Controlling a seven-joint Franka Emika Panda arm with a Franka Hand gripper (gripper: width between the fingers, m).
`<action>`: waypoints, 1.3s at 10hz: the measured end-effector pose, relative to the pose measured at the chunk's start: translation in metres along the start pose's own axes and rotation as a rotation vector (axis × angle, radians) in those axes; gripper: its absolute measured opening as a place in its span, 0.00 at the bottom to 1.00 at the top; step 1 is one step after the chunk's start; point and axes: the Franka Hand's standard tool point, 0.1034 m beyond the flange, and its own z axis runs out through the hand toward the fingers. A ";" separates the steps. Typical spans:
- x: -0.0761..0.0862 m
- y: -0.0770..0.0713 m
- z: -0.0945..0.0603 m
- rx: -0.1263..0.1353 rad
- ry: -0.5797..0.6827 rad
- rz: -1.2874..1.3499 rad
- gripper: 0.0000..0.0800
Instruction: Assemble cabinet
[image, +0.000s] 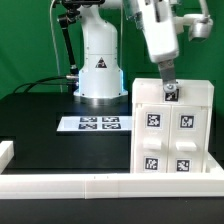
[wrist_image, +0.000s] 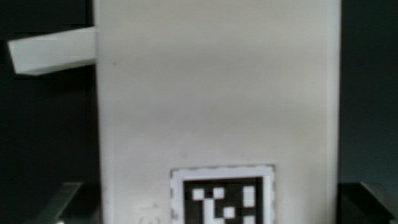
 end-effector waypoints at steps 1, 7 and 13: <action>0.002 -0.001 -0.001 0.002 -0.005 0.083 0.70; 0.003 -0.003 -0.003 0.005 -0.033 0.294 0.70; -0.020 -0.007 -0.026 0.030 -0.070 0.256 0.99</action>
Offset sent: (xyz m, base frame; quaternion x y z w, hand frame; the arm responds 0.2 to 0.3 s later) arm -0.0138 -0.0068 -0.0008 -0.0060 0.0394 0.3142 0.9485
